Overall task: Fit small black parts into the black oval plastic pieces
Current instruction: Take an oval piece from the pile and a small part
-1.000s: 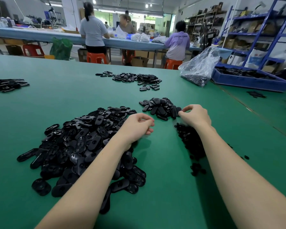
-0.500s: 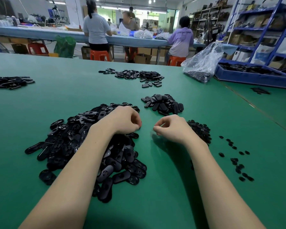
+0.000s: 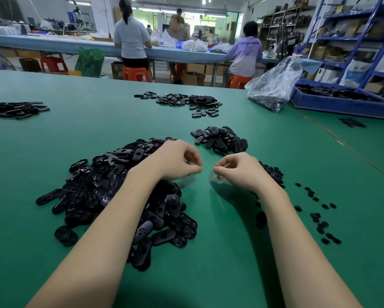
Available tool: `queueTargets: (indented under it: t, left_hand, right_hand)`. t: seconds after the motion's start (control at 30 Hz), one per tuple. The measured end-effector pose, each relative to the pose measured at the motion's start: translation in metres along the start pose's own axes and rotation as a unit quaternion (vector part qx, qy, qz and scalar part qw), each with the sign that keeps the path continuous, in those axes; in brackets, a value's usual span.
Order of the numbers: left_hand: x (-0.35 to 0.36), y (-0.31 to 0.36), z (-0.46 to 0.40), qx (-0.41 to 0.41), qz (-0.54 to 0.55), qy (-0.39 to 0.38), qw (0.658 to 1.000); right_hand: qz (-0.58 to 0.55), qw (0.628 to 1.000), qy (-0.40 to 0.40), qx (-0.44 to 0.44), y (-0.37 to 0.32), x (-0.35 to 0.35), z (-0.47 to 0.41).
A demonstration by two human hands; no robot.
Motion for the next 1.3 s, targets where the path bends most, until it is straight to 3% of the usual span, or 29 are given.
queueTargets:
  t: [0.13,0.23,0.33,0.8,1.07,1.3]
  left_hand:
    - [0.006,0.009,-0.001,-0.001,0.196,0.059,0.979]
    - [0.020,0.011,-0.005,-0.060,0.355,0.069,0.931]
    - [0.033,0.008,-0.007,-0.097,0.423,0.076,0.898]
    - [0.042,0.003,-0.007,-0.125,0.454,0.077,0.879]
    - [0.043,0.001,-0.006,-0.136,0.447,0.072,0.881]
    - [0.043,0.000,-0.008,-0.154,0.430,0.089,0.885]
  right_hand:
    - [0.004,0.999,0.043,0.023,0.012,-0.017,0.001]
    - [0.049,0.992,0.094,0.065,0.023,-0.030,0.005]
    - [0.091,0.984,0.119,0.099,0.030,-0.037,0.009]
    - [0.130,0.975,0.102,0.149,0.032,-0.031,0.010]
    - [0.137,0.966,0.163,0.145,0.034,-0.029,0.009]
    - [0.041,0.970,0.190,0.148,0.033,-0.030,0.010]
Point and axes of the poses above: each hand's wrist, its own z-axis away from the middle knuckle, its own x-axis out of the palm, y = z × x, the point moved 2 cm from there along -z, towards the middle knuckle, and after that the axes turned 3 degrees about z, right-handed, at the moved point
